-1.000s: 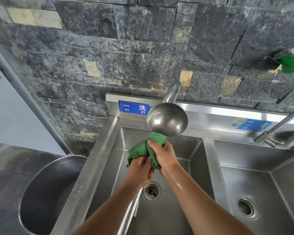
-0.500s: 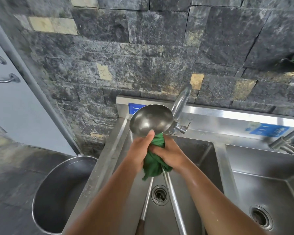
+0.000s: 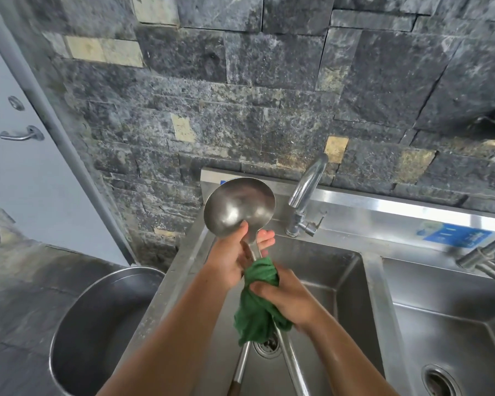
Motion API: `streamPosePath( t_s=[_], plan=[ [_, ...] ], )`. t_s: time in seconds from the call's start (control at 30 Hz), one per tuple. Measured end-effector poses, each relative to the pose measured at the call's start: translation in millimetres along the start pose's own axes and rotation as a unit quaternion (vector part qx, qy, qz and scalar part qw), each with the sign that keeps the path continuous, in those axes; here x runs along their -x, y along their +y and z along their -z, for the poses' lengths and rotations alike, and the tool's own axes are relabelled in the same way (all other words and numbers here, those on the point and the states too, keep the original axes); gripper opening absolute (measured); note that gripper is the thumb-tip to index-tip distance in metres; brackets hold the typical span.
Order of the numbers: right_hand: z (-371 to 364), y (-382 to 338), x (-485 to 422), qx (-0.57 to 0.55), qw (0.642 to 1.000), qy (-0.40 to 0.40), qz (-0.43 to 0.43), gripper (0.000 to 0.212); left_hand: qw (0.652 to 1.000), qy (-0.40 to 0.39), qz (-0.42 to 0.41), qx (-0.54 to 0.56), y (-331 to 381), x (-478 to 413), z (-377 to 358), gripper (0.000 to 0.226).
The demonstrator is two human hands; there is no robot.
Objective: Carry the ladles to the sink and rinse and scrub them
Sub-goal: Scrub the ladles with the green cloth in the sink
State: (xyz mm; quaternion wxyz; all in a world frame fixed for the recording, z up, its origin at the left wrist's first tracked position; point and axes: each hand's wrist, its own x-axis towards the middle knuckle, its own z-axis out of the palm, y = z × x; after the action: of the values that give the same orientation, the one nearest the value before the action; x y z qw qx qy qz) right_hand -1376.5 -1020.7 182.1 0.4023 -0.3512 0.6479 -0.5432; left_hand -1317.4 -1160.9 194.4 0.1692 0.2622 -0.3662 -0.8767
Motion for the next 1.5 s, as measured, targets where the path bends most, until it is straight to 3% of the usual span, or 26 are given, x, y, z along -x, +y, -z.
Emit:
streamPosePath(
  t_s=[0.33,0.47,0.6,0.7,0.83,1.0,1.13,1.27,1.37,1.5],
  plan=[
    [17,27,29,0.100,0.992,-0.017,-0.078,0.057,0.992,0.090,0.005,0.087,28,-8,-4,0.042],
    [21,35,46,0.107,0.990,-0.024,-0.088,0.036,0.992,0.102,-0.009,0.077,42,-14,0,0.044],
    [23,39,67,0.080,0.992,-0.037,-0.092,0.029,0.989,0.111,-0.024,0.094,54,-18,2,0.044],
    [21,46,73,0.070,0.994,-0.002,-0.082,0.025,0.994,0.058,-0.021,0.090,44,-15,-1,0.045],
    [7,53,69,0.019,0.997,0.033,-0.073,0.021,0.999,0.009,-0.017,0.039,0,-4,-11,0.044],
    [-5,43,44,-0.067,0.992,0.098,-0.040,0.023,0.999,0.035,-0.006,-0.012,-27,0,-22,0.041],
    [9,30,31,-0.145,0.954,0.261,-0.028,0.014,0.996,0.054,-0.003,-0.065,-21,-3,-20,0.057],
    [44,7,30,-0.221,0.920,0.324,0.012,0.007,0.988,0.026,-0.051,-0.146,-10,3,1,0.055],
    [67,-16,32,-0.245,0.893,0.366,0.089,0.008,0.965,-0.019,-0.107,-0.238,-14,19,24,0.045],
    [90,-45,40,-0.246,0.860,0.390,0.217,0.015,0.902,-0.063,-0.150,-0.401,-23,39,51,0.036]
  ],
)
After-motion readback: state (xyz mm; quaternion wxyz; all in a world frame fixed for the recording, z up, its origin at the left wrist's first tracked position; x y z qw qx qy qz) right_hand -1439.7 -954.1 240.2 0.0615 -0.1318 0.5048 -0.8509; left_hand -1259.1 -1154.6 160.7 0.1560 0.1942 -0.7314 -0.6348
